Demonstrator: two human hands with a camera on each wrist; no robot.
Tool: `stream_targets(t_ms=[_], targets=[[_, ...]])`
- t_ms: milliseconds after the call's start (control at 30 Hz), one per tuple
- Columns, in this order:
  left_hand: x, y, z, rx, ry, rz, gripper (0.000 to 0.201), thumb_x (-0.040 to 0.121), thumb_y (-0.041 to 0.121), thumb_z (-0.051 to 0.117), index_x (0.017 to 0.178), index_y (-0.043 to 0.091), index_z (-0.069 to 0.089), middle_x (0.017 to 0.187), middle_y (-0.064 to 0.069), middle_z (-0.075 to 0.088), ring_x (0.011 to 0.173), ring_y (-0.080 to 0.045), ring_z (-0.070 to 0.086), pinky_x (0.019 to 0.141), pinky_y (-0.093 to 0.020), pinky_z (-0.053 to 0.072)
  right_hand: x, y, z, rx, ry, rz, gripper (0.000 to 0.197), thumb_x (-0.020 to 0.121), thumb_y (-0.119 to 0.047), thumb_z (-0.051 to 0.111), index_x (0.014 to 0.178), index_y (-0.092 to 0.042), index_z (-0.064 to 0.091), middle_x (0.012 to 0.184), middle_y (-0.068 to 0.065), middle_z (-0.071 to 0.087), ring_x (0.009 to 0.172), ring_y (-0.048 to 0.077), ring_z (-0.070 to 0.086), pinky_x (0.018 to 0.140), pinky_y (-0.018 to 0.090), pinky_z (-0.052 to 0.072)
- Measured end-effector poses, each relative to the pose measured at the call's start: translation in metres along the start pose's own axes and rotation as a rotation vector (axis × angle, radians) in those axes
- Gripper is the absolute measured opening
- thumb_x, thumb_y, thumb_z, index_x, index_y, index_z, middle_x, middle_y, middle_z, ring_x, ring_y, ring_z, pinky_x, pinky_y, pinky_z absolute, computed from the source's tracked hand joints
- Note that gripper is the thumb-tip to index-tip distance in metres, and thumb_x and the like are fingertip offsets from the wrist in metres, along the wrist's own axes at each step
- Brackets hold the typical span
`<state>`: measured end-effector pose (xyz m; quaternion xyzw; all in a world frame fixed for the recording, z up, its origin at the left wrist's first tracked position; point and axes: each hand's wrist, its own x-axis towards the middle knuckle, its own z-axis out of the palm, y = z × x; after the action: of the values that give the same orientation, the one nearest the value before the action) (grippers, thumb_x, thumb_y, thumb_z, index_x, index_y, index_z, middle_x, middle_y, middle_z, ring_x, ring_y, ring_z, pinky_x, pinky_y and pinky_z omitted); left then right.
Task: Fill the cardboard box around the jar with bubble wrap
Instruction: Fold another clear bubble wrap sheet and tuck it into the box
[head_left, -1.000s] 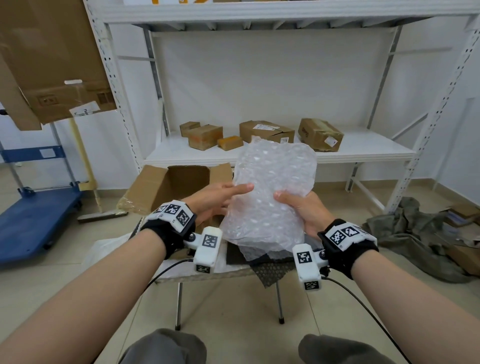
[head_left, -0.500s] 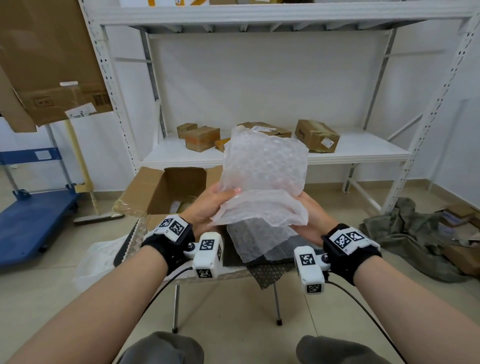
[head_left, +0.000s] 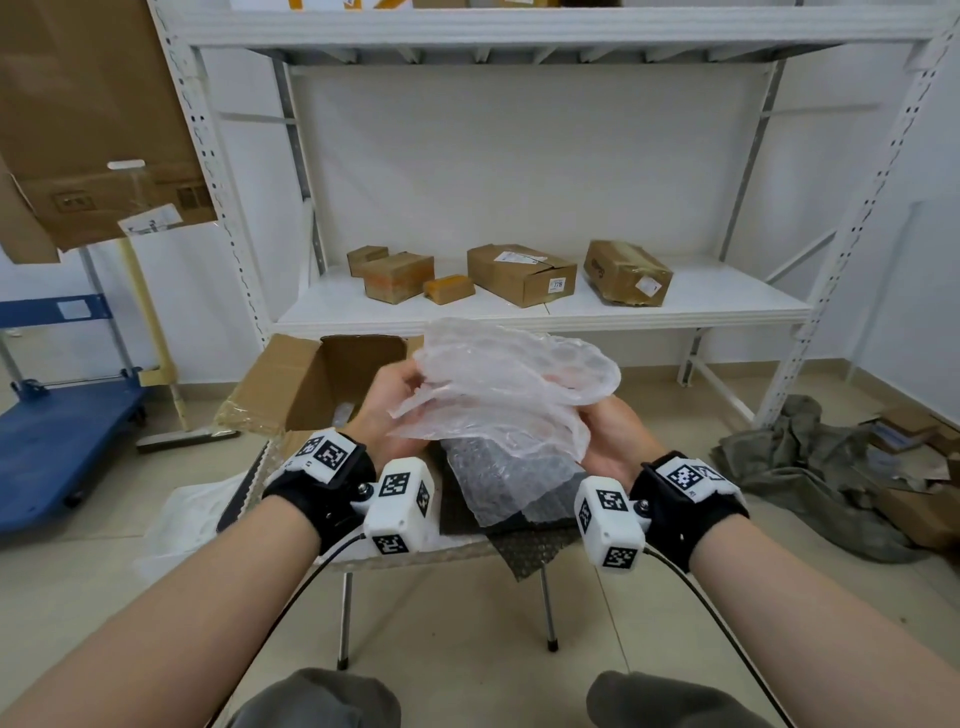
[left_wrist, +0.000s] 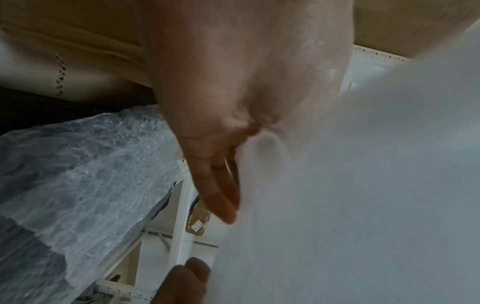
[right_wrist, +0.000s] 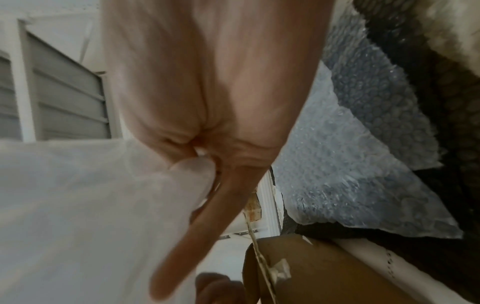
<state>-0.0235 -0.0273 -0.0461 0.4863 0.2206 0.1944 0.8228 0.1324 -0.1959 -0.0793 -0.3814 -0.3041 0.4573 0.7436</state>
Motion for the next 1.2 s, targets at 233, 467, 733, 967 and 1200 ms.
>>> stream_targets(t_ms=[233, 467, 733, 967, 1200], targets=[[-0.018, 0.025, 0.0, 0.236, -0.294, -0.13, 0.054, 0.098, 0.054, 0.036, 0.097, 0.016, 0.074, 0.093, -0.007, 0.074, 0.083, -0.02, 0.07, 0.074, -0.03, 0.055, 0.013, -0.002, 0.01, -0.128, 0.117, -0.058, 0.038, 0.102, -0.002, 0.047, 0.137, 0.012, 0.048, 0.141, 0.034, 0.05, 0.123, 0.044, 0.053, 0.106, 0.05, 0.045], [-0.012, 0.04, -0.026, 0.451, -0.255, -0.164, 0.047, 0.076, 0.005, 0.07, 0.121, 0.011, 0.061, 0.11, -0.011, 0.072, 0.089, -0.021, 0.073, 0.067, -0.03, 0.061, 0.02, -0.003, 0.027, -0.152, 0.205, -0.074, 0.016, 0.099, -0.009, 0.05, 0.098, -0.007, 0.066, 0.1, 0.012, 0.07, 0.092, 0.028, 0.064, 0.076, 0.034, 0.057], [-0.004, 0.067, -0.047, 0.584, -0.058, 0.078, 0.055, 0.077, -0.005, 0.075, 0.125, 0.014, 0.056, 0.105, -0.006, 0.075, 0.088, -0.024, 0.074, 0.058, -0.033, 0.06, 0.034, -0.005, 0.05, -0.261, 0.024, 0.074, 0.07, 0.092, -0.063, 0.049, 0.147, -0.021, 0.045, 0.144, 0.011, 0.058, 0.128, 0.032, 0.059, 0.101, 0.054, 0.05], [0.001, 0.094, -0.084, 0.658, 0.061, 0.188, 0.062, 0.076, -0.009, 0.074, 0.131, 0.011, 0.052, 0.118, -0.01, 0.07, 0.105, -0.027, 0.069, 0.083, -0.037, 0.059, 0.085, 0.001, 0.092, -0.421, 0.042, 0.035, 0.079, 0.079, 0.005, 0.074, 0.143, -0.021, 0.036, 0.14, 0.008, 0.057, 0.123, 0.03, 0.061, 0.09, 0.054, 0.058], [0.011, 0.1, -0.125, 1.034, 0.122, 0.144, 0.014, 0.075, 0.006, 0.082, 0.073, 0.006, 0.067, 0.067, 0.001, 0.072, 0.07, -0.019, 0.069, 0.071, -0.032, 0.057, 0.129, 0.029, 0.116, -0.858, 0.102, -0.059, 0.084, 0.075, 0.007, 0.073, 0.144, -0.017, 0.031, 0.127, 0.002, 0.056, 0.122, 0.024, 0.056, 0.1, 0.05, 0.052]])
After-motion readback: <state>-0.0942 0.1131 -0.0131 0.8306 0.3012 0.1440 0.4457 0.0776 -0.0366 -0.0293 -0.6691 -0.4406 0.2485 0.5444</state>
